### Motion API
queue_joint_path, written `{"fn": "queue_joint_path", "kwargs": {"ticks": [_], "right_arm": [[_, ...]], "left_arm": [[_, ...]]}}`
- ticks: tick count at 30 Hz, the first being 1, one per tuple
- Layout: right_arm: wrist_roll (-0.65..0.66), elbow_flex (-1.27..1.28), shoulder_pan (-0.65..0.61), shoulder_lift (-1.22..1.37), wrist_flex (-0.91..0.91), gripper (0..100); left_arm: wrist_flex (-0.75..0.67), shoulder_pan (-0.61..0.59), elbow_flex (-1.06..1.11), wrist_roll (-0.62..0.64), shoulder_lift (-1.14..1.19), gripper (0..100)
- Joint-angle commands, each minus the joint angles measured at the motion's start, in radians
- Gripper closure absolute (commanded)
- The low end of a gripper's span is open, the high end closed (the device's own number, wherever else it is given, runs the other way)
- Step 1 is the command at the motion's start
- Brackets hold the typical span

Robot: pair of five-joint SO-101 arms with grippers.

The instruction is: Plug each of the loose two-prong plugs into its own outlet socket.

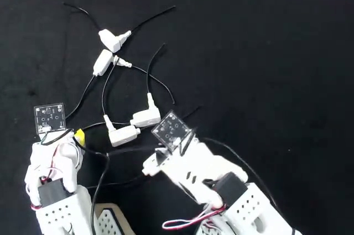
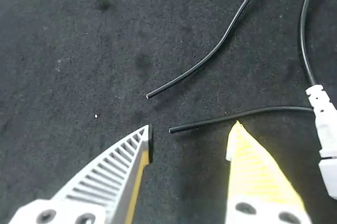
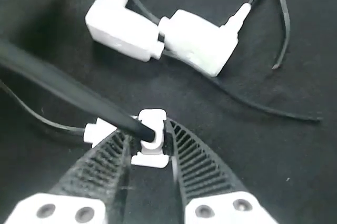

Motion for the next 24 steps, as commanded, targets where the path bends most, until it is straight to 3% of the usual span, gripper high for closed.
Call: {"fn": "queue_joint_path", "kwargs": {"ticks": [1,8,24], "right_arm": [[0.003,0.007,-0.015,-0.015,0.002,98.7],[-0.032,0.018,0.069,-0.013,0.002,98.7],[-0.213,-0.01,0.075,-0.013,-0.018,98.4]], "left_arm": [[-0.018,-0.005,0.021,-0.011,0.0,76],[-0.018,-0.005,0.021,-0.011,0.0,76],[-0.021,-0.004,0.021,-0.011,0.0,76]]}}
